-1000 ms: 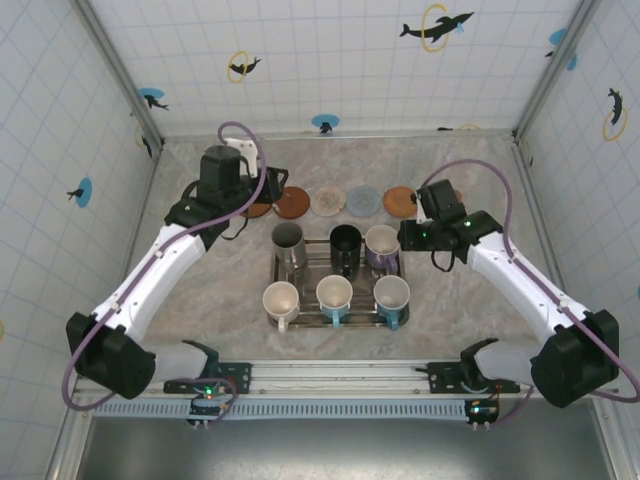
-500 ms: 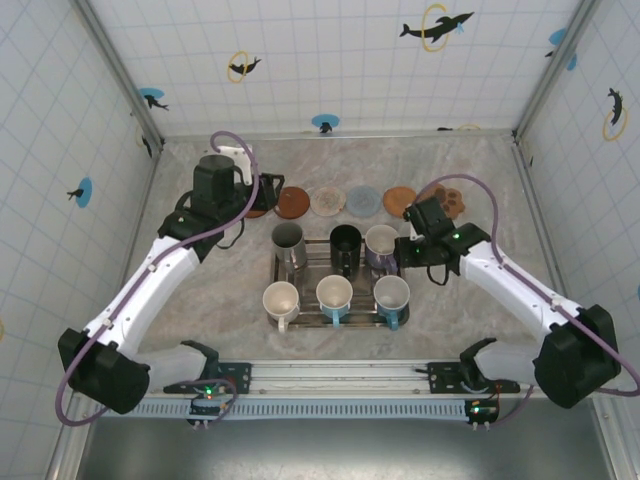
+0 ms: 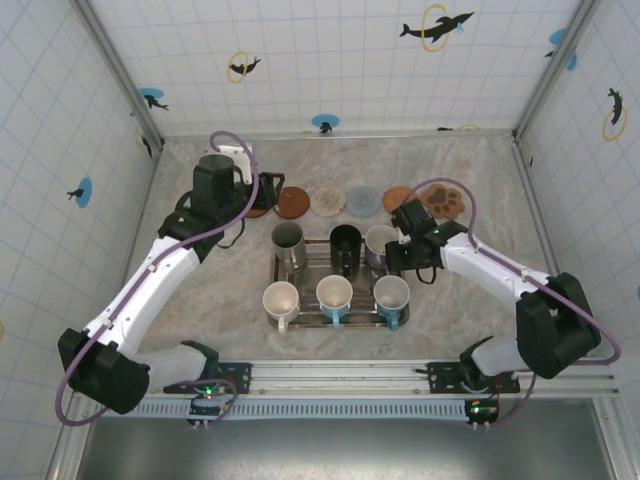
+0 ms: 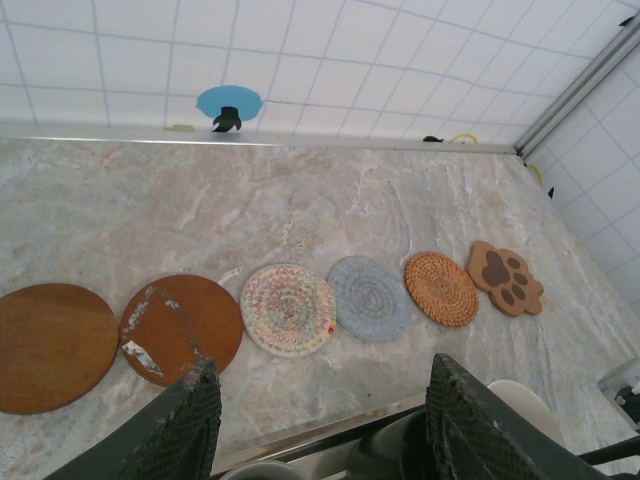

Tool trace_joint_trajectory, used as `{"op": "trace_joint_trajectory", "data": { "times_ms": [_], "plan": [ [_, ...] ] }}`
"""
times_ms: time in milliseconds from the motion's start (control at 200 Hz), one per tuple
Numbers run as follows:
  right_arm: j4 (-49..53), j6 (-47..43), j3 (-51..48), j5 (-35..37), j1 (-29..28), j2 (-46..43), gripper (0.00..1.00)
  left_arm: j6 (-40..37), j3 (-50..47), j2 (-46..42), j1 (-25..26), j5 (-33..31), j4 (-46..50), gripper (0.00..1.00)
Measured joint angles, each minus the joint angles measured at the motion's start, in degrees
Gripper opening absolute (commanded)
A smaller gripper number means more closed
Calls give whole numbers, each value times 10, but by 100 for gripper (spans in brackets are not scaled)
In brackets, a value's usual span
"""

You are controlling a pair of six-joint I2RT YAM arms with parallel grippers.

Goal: Place the cup by the coaster

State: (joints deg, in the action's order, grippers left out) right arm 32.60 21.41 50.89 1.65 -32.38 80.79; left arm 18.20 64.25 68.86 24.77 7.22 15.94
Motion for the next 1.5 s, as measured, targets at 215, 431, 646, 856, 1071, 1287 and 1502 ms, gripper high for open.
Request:
{"op": "trace_joint_trajectory", "data": {
  "times_ms": [215, 431, 646, 856, 1071, 1287, 1502],
  "plan": [
    [-12, -5, 0, -12, 0, 36, 41, 0, 0, 1, 0, 0, 0, 56],
    [-19, -14, 2, -17, -2, 60, 23, 0, 0, 2, 0, 0, 0, 56],
    [-13, -17, 16, -18, -3, 60, 0, -2, 0, 3, 0, 0, 0, 56],
    [-3, -21, 22, -13, -3, 60, 0, -2, 0, 3, 0, 0, 1, 56],
    [13, -28, 29, -3, -3, 50, 0, -2, 0, 3, 0, 0, 0, 56],
    [39, -38, 49, 21, -3, 24, 0, -2, 0, 3, 0, 0, -2, 56],
    [59, -48, 85, 45, 2, 23, 0, -2, -7, 3, 0, 0, -14, 56]
  ]
}}
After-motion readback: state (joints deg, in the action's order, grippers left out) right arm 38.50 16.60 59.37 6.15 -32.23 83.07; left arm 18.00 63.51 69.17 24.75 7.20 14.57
